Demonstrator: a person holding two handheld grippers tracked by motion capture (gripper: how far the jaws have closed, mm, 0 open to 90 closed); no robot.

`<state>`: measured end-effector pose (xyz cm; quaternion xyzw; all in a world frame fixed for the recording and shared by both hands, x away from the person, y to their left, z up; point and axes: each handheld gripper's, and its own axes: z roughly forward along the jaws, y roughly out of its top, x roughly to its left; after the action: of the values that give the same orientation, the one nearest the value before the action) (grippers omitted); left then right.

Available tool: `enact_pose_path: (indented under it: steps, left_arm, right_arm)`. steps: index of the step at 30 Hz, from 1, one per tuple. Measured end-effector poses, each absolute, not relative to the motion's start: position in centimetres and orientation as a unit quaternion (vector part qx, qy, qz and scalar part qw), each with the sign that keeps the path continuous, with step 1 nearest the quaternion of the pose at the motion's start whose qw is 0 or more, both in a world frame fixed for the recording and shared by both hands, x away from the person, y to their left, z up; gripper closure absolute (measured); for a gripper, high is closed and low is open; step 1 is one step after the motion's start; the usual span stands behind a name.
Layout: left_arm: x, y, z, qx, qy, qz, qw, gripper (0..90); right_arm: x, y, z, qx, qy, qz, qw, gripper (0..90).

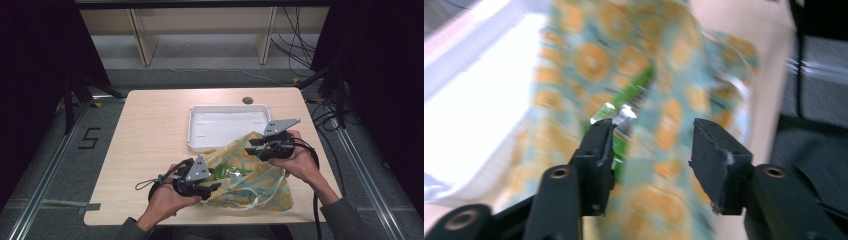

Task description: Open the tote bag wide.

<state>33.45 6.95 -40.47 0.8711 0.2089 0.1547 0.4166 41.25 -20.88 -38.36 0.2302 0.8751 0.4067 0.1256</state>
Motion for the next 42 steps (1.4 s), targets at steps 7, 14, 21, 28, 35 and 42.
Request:
enact_pose_path:
  steps: [7, 14, 21, 28, 35, 42]
  left_arm:
    - [36.6, 7.4, -39.7, 0.869, 0.237, 0.167, 0.400, 44.8]
    - [40.0, 6.1, -41.1, 0.877, 0.273, 0.138, 0.370, 43.3]
    - [42.2, 5.9, -42.1, 0.883, 0.285, 0.131, 0.349, 67.3]
    - [43.8, 7.3, -42.5, 0.868, 0.320, 0.148, 0.350, 87.3]
    - [44.6, 8.9, -42.9, 0.854, 0.349, 0.153, 0.354, 88.5]
    - [44.6, 8.9, -42.9, 0.846, 0.352, 0.152, 0.371, 86.7]
  right_arm:
    - [39.1, -21.3, -38.7, 0.188, 0.886, 0.419, 0.068, 47.5]
    - [37.6, -20.8, -40.0, 0.134, 0.899, 0.415, 0.038, 42.3]
    - [37.3, -20.5, -41.6, 0.110, 0.929, 0.351, 0.043, 73.2]
    - [35.8, -21.8, -42.7, 0.098, 0.949, 0.296, 0.041, 90.0]
    - [34.3, -24.1, -43.1, 0.124, 0.945, 0.301, 0.020, 90.0]
    - [33.6, -24.5, -44.7, 0.148, 0.949, 0.278, 0.002, 88.4]
